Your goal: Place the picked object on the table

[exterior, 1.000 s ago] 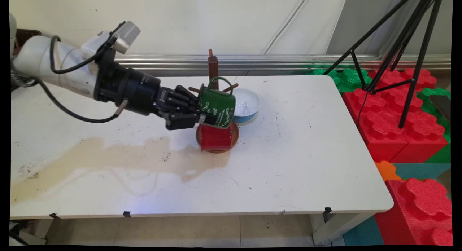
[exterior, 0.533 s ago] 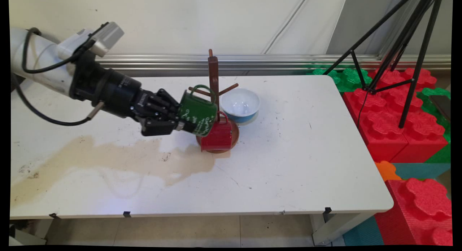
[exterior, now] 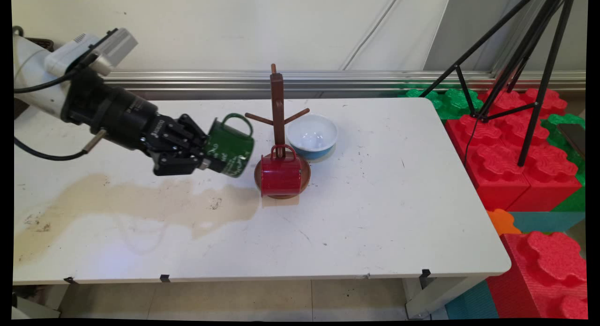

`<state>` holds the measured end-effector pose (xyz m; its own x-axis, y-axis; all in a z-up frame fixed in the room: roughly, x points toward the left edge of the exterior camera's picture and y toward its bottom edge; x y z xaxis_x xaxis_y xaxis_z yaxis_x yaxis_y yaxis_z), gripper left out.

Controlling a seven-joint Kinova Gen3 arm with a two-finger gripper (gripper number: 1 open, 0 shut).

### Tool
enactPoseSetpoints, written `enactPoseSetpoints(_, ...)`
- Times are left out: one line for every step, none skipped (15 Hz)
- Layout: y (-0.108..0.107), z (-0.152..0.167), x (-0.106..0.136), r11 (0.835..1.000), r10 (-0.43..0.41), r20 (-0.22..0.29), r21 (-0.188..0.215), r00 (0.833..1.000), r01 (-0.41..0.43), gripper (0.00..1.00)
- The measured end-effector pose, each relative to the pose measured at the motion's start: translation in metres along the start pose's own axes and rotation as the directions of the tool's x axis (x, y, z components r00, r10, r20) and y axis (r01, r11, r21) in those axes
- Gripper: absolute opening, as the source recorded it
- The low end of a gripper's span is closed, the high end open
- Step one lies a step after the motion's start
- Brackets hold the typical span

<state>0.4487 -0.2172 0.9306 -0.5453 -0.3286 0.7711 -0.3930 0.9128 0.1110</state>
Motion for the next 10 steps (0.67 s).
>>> enactPoseSetpoints(-0.001, -0.003, -0.002, 1.0, 0.005, 0.01, 0.004, 1.0, -0.005, 0.0)
enactPoseSetpoints(-0.003, -0.007, -0.004, 1.0, 0.012, 0.025, 0.01, 1.0, -0.012, 0.0)
enactPoseSetpoints(-0.005, -0.013, -0.007, 1.0, 0.02, 0.043, 0.017, 0.999, -0.021, 0.0)
enactPoseSetpoints(-0.007, -0.018, -0.01, 0.999, 0.028, 0.061, 0.025, 0.998, -0.029, 0.0)
enactPoseSetpoints(-0.01, -0.022, -0.012, 0.999, 0.035, 0.076, 0.033, 0.996, -0.038, 0.0)
enactPoseSetpoints(-0.013, -0.027, -0.015, 0.998, 0.044, 0.092, 0.044, 0.995, -0.048, 0.0)
enactPoseSetpoints(-0.016, -0.032, -0.017, 0.997, 0.053, 0.108, 0.055, 0.993, -0.059, 0.0)
enactPoseSetpoints(-0.02, -0.035, -0.02, 0.995, 0.061, 0.123, 0.065, 0.991, -0.07, 0.0)
enactPoseSetpoints(-0.022, -0.038, -0.021, 0.994, 0.067, 0.132, 0.071, 0.989, -0.077, 0.0)
enactPoseSetpoints(-0.026, -0.04, -0.023, 0.993, 0.077, 0.145, 0.081, 0.986, -0.089, 0.0)
